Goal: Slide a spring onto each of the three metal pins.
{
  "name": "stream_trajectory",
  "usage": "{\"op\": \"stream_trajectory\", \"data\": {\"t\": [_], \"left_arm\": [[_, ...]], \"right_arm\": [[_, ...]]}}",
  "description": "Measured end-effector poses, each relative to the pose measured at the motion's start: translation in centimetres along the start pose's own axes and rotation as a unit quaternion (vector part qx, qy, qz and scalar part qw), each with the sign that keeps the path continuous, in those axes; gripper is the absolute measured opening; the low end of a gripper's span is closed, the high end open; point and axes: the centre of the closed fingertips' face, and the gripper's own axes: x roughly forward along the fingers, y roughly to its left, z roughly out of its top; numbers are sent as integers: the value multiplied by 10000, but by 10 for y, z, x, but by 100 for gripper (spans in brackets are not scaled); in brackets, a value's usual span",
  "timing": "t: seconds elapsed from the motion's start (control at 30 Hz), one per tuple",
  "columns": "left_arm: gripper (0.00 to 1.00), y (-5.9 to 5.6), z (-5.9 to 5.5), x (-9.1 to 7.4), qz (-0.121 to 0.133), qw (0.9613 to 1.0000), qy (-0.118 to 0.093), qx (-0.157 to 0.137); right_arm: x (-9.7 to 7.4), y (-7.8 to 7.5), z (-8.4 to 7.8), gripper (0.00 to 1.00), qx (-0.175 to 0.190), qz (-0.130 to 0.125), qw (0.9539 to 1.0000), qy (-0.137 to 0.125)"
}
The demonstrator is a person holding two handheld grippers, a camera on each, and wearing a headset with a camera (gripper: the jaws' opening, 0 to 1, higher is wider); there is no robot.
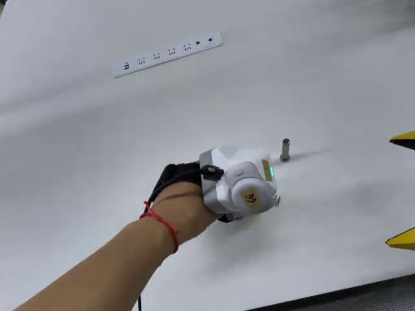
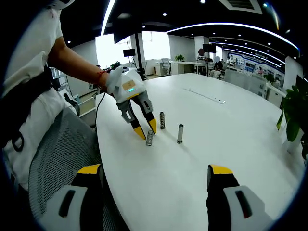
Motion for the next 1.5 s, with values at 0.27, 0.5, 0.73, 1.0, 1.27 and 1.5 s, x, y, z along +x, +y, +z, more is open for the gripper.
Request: {"op": "stream_trajectory", "data": {"t": [0.27, 0.5, 0.73, 1.0, 1.27, 1.5], "left_arm": [[14, -6, -6, -3, 99, 9991, 66, -404], [12, -7, -8, -4, 207, 9970, 63, -738], [12, -7, -8, -4, 209, 9959, 61, -882], [11, -8, -8, -4, 182, 9941, -9, -1066], [11, -15, -5, -3, 98, 9922, -134, -1234], [11, -20, -4, -5, 53, 9908, -229, -1330]], "right_arm": [[-1, 1, 4, 90, -11, -32, 10000, -19], [-1, 3, 4, 89, -3, -19, 10000, -10], [-1, 4, 1, 89, 9, -13, 10000, 0], [0, 5, 0, 89, 18, -11, 10000, 4], [3, 8, 2, 89, 11, 22, 10000, -2], [5, 10, 4, 89, -16, 53, 10000, -4]]}}
